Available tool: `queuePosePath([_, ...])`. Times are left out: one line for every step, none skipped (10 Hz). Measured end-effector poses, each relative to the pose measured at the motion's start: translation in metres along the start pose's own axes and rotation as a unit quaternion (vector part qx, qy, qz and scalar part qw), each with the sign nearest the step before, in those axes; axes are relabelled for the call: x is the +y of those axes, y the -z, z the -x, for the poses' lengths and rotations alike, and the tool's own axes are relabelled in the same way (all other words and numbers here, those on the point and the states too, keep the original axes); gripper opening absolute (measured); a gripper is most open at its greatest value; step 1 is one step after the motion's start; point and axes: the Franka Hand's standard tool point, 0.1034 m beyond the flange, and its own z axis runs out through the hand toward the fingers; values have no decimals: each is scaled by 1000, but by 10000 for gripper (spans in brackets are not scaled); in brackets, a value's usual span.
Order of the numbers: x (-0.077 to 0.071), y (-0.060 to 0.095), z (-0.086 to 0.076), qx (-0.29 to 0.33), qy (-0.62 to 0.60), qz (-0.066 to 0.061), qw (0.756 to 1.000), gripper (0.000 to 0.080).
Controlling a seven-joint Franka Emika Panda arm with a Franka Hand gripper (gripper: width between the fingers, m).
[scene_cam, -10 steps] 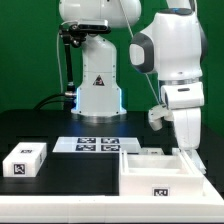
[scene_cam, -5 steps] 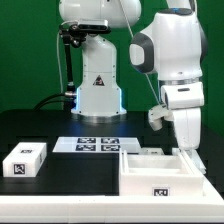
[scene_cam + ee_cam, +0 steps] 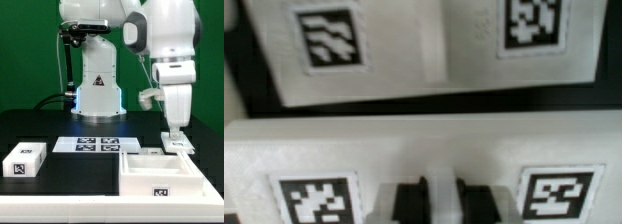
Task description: Assemble cabinet
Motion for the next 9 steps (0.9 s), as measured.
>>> queuePosePath([2,1,8,-1,10,1,1000,61])
queuePosePath([4,1,12,0,7,2,1000,61])
queuePosePath([3,0,10,0,3,1,1000,61])
queuePosePath([3,0,10,0,3,0,1000,61])
queuePosePath([3,-1,11,0,2,0,1000,61])
queuePosePath([3,0,12,0,1,0,1000,61])
queuePosePath([7,3,16,-6,0,-5,1000,61])
queuePosePath([14,6,20,-7,-1,-1,1000,61])
queuePosePath([18,7,21,-7,-4,0,1000,61])
